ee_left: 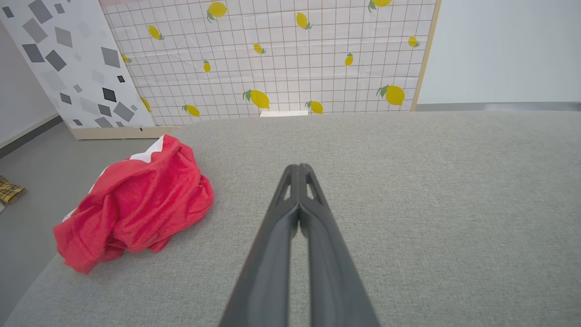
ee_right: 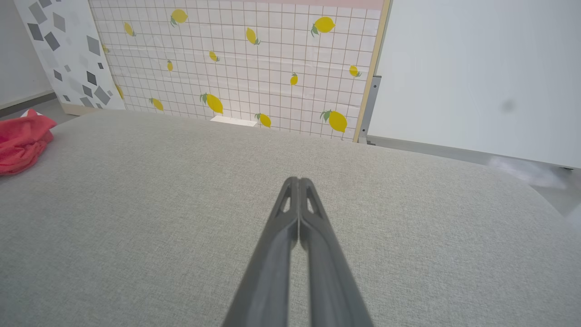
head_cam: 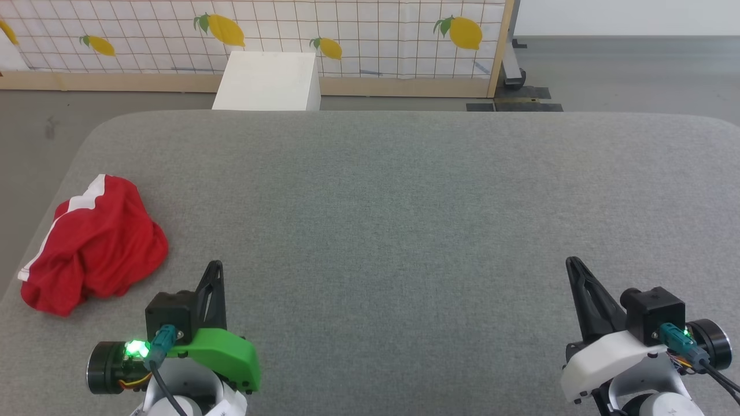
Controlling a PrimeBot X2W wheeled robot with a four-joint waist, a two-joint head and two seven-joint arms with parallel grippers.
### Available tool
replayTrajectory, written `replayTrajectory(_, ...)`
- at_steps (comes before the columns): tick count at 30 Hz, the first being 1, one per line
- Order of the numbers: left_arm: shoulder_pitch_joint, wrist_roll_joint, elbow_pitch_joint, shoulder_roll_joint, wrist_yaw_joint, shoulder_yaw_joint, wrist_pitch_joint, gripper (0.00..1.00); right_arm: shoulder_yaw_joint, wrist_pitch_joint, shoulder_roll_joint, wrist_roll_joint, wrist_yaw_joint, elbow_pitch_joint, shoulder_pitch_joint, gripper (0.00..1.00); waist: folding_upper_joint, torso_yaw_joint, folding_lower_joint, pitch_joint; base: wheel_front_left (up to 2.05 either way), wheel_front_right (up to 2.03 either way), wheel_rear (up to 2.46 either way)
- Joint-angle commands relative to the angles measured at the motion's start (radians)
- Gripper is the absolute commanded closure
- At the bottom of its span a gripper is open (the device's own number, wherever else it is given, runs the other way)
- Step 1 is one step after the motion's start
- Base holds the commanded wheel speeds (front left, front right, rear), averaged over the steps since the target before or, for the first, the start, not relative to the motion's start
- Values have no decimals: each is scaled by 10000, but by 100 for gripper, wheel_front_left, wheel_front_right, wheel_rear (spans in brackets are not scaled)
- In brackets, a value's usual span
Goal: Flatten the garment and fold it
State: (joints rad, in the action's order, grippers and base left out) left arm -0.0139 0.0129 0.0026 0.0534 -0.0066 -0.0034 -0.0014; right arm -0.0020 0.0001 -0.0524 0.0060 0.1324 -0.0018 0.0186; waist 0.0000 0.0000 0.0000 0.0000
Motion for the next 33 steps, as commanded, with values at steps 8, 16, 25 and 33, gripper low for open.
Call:
replayTrajectory(8, 139, -129, -26, -32, 66, 34, 14, 100, 20, -1, 22, -60, -17, 18, -186, 100, 0, 0, 0, 0, 0, 0, 0)
replayTrajectory(16, 139, -129, -26, -32, 66, 34, 14, 100, 20, -1, 22, -60, -17, 18, -186, 100, 0, 0, 0, 0, 0, 0, 0)
replayTrajectory(25, -4, 24, 0, 2, 0, -18, -1, 0, -2, -1, -2, 5, 0, 0, 7, 0, 0, 0, 0, 0, 0, 0, 0)
replayTrajectory(33, -42, 140, 66, 1, 43, -119, -95, 0, 1, -89, -1, 56, -1, 32, -9, 0, 0, 1, 0, 2, 0, 0, 0)
